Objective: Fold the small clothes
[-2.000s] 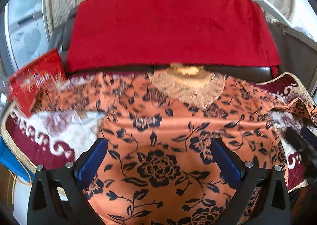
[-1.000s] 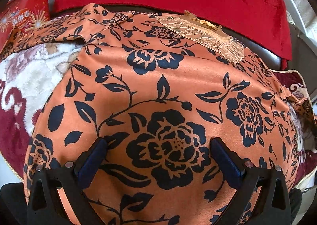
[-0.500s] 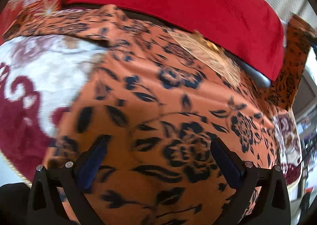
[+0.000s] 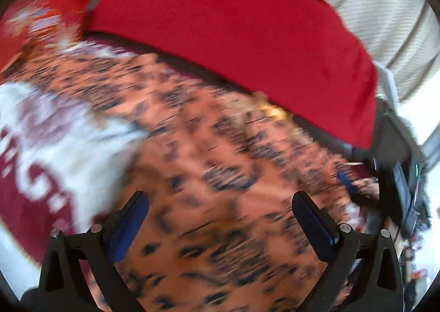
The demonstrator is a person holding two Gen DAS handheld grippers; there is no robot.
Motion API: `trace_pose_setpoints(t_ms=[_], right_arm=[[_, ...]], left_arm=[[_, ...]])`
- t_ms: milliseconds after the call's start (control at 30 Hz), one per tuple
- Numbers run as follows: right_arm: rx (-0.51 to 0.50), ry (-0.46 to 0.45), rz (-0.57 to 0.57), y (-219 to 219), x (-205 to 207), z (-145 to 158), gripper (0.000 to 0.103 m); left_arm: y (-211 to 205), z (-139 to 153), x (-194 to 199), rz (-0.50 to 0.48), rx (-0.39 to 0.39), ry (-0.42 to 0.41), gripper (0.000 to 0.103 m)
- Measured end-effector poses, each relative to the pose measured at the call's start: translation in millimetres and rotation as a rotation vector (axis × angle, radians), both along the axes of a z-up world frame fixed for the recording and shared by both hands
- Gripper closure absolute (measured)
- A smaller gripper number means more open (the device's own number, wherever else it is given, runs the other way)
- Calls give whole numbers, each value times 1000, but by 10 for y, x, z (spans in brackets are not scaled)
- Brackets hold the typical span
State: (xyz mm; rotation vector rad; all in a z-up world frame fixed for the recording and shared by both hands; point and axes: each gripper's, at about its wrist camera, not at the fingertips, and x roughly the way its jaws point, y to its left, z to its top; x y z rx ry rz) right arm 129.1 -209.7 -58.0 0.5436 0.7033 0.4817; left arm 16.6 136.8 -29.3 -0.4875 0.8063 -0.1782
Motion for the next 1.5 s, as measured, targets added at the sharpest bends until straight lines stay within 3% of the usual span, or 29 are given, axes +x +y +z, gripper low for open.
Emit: trace_pose_setpoints(t_ms=[100, 267, 467, 500, 533, 567, 600, 667, 800, 867, 933, 1033, 1100, 1200, 1267, 1333, 1400, 1467, 1500], right_arm=[[25, -85, -36, -216, -412, 70, 0], [37, -69, -104, -446, -765, -171, 0], [79, -47, -124, -671, -978, -240, 0], [75, -50, -122, -664, -966, -275, 0], [74, -51, -121, -742, -1049, -221, 0], [79, -49, -121, -791, -1087, -201, 0], [90, -45, -123, -803, -1070, -242, 0], [98, -33, -129, -850, -1086, -254, 1], [99, -20, -133, -925, -1129, -242, 1], [108, -22, -136, -983, -1125, -198, 1], [112, -35, -162, -1065, -1122, -141, 1], [161, -14, -186, -1197, -952, -98, 0], [190, -11, -187, -1268, -817, -17, 0], [253, -14, -174, -1403, -581, 146, 0], [282, 1, -177, -1505, -352, 195, 0], [347, 65, -154, -1576, 14, 132, 0], [412, 210, -90, -1569, 442, -149, 0], [333, 356, -154, -1618, 651, -453, 7], [355, 365, -164, -1668, 674, -479, 8]], left_arm=[[-143, 47, 495, -51, -171, 13, 0], [-401, -306, 1222, -65, -416, 196, 0], [-613, -676, 1532, 8, -400, 322, 6], [-631, -691, 1538, 8, -399, 326, 19], [-669, -699, 1552, -2, -385, 334, 54], [-710, -711, 1585, -15, -362, 354, 82], [-749, -723, 1616, -28, -333, 388, 97], [-764, -572, 1603, -14, -303, 337, 97], [-750, 248, 1409, 6, -117, 11, 98], [-648, 381, 1329, 29, -79, -50, 97], [-627, 173, 1449, 24, -35, 21, 97], [-573, -403, 1622, 55, -26, 181, 97], [-494, -692, 1639, 90, 8, 245, 97], [-395, -855, 1584, 97, -67, 249, 97], [-421, -838, 1572, 91, -56, 244, 97], [-406, -854, 1584, 85, -49, 249, 96], [-400, -882, 1592, 84, -67, 255, 95], [-359, -880, 1636, 73, -64, 260, 94], [-346, -859, 1624, 64, -56, 259, 94]])
